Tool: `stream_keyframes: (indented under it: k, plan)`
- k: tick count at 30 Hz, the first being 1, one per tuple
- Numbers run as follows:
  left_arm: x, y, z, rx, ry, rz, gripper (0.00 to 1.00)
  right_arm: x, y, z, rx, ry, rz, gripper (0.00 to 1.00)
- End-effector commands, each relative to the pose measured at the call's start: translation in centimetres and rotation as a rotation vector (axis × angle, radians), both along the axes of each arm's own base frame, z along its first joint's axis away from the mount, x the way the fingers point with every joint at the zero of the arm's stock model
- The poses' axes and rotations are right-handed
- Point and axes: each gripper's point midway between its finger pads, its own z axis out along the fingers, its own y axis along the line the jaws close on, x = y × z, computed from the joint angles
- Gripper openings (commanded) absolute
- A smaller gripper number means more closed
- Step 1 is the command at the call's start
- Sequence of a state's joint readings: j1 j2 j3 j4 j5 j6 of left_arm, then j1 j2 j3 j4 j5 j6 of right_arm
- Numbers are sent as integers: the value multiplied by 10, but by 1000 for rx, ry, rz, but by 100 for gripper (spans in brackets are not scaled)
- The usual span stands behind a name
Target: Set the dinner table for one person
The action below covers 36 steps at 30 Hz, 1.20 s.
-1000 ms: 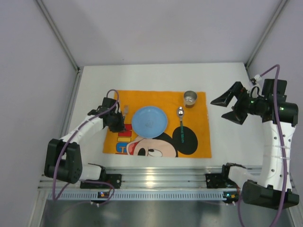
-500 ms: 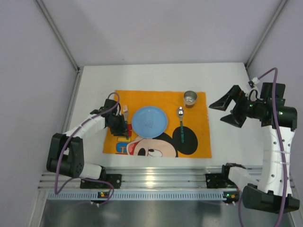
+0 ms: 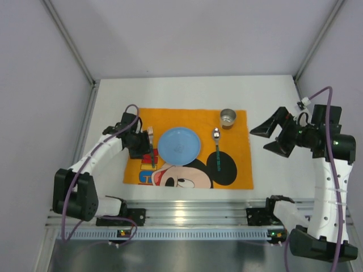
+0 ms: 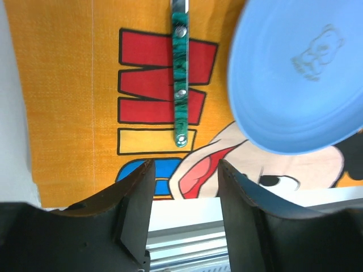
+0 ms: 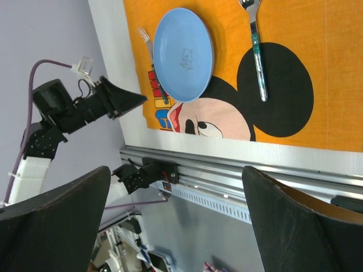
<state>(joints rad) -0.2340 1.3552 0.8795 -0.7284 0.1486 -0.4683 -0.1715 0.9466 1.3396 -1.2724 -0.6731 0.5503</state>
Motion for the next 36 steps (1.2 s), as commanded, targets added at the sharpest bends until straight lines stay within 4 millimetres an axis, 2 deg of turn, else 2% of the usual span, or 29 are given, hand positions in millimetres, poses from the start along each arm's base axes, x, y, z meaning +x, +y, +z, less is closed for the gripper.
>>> stream_keyframes:
  k: [1, 2, 4, 6, 7, 9, 10, 12, 13, 14, 16, 18, 19, 20, 21, 22, 23, 24, 25, 26, 27, 28, 29, 30, 31, 33, 34, 35, 36]
  plan:
    - [16, 2, 43, -4, -111, 10, 54, -3, 5, 15, 17, -45, 17, 100]
    - [21, 0, 55, -12, -139, 5, 56, -3, 9, 23, 45, -54, 24, 100]
    - [25, -4, 73, -35, -187, -16, 98, -2, 13, 48, 72, -114, 26, 100]
    - [37, -9, 101, -63, -263, -32, 98, -2, 20, 75, 123, -187, 48, 100]
    - [41, -11, 112, -75, -292, -37, 98, -3, 23, 94, 132, -247, 61, 100]
    - [56, -14, 152, -96, -406, -37, 98, -7, 29, 124, 150, -357, 108, 100]
    - [66, -14, 180, -98, -483, -28, 98, -15, 32, 146, 143, -441, 139, 100]
    - [73, -12, 211, -101, -569, -19, 98, -21, 33, 168, 95, -549, 167, 100]
    - [80, -13, 228, -109, -628, -20, 98, -32, 36, 187, 67, -630, 189, 100]
    - [83, -14, 253, -124, -695, -23, 98, -36, 37, 197, 27, -702, 209, 100]
    - [88, -18, 286, -150, -808, -39, 99, -53, 38, 216, -24, -811, 228, 100]
    - [89, -14, 312, -145, -900, -35, 99, -60, 32, 221, -106, -881, 211, 100]
    - [91, -10, 318, -122, -938, -33, 99, -71, 32, 225, -127, -920, 214, 100]
    - [95, -5, 319, -86, -969, -29, 99, -72, 27, 223, -158, -928, 186, 100]
    - [101, 16, 316, 55, -1004, 3, 99, -73, 24, 220, -192, -940, 183, 100]
    - [104, 29, 309, 140, -1007, 19, 99, -78, 22, 215, -208, -943, 179, 100]
    - [109, 43, 286, 234, -975, 35, 99, -76, 18, 208, -229, -927, 158, 100]
    - [111, 72, 278, 409, -965, 77, 99, -74, 15, 202, -236, -905, 144, 100]
    - [112, 82, 245, 485, -906, 68, 99, -73, 13, 190, -241, -875, 135, 100]
    - [118, 92, 245, 534, -946, 123, 99, -72, 10, 184, -245, -849, 109, 100]
    - [117, 107, 234, 599, -935, 195, 99, -71, 8, 179, -245, -835, 93, 100]
    - [115, 111, 198, 627, -885, 180, 99, -71, 6, 169, -247, -810, 79, 100]
    - [117, 110, 187, 628, -895, 167, 99, -72, 6, 167, -245, -806, 76, 100]
    - [125, 108, 186, 634, -951, 142, 99, -72, 5, 163, -245, -796, 69, 100]
    - [125, 95, 149, 588, -928, 45, 99, -72, 3, 157, -245, -781, 56, 100]
    - [141, 82, 135, 540, -999, -17, 99, -69, -5, 150, -252, -754, -13, 100]
    - [141, 80, 116, 530, -977, -35, 99, -69, -7, 148, -253, -745, -28, 100]
    - [147, 85, 94, 522, -932, -10, 99, -67, -10, 145, -253, -728, -55, 100]
    - [153, 89, 87, 503, -925, 21, 99, -66, -12, 138, -251, -702, -73, 100]
